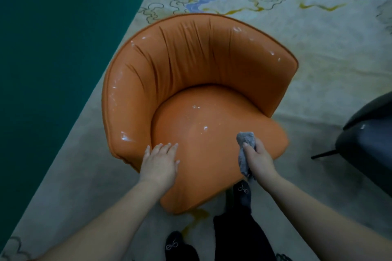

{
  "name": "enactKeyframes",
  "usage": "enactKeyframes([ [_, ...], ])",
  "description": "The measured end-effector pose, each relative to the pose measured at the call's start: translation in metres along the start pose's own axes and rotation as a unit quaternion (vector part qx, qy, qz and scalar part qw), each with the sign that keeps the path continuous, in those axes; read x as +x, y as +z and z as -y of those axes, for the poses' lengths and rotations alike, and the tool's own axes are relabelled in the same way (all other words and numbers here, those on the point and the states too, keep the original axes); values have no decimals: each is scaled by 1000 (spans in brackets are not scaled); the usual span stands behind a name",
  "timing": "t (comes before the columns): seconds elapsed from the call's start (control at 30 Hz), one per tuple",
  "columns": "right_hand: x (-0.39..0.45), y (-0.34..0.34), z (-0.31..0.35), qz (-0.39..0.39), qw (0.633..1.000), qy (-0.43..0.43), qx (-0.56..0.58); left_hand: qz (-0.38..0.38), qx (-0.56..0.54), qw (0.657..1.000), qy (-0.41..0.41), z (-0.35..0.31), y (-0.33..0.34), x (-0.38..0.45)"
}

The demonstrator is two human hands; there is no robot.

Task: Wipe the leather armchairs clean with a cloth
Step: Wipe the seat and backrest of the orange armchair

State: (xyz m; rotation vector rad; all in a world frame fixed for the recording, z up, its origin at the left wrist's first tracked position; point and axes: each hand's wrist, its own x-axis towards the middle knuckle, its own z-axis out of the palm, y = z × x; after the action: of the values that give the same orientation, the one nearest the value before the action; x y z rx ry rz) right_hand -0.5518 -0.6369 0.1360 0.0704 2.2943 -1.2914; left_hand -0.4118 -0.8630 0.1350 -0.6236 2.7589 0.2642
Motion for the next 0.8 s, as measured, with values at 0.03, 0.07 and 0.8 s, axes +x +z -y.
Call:
enactKeyframes([
  [0.03, 14, -6, 3, 13, 1000, -2, -8, -1, -2, 1000, -12, -4, 1, 9],
  [0.07, 28, -12, 6, 25, 999, -5, -21, -3, -5, 1000, -23, -9, 1, 18],
  [0.8, 276, 22, 1, 192, 948, -161, -196, 0, -161, 957, -242, -45, 90, 192],
])
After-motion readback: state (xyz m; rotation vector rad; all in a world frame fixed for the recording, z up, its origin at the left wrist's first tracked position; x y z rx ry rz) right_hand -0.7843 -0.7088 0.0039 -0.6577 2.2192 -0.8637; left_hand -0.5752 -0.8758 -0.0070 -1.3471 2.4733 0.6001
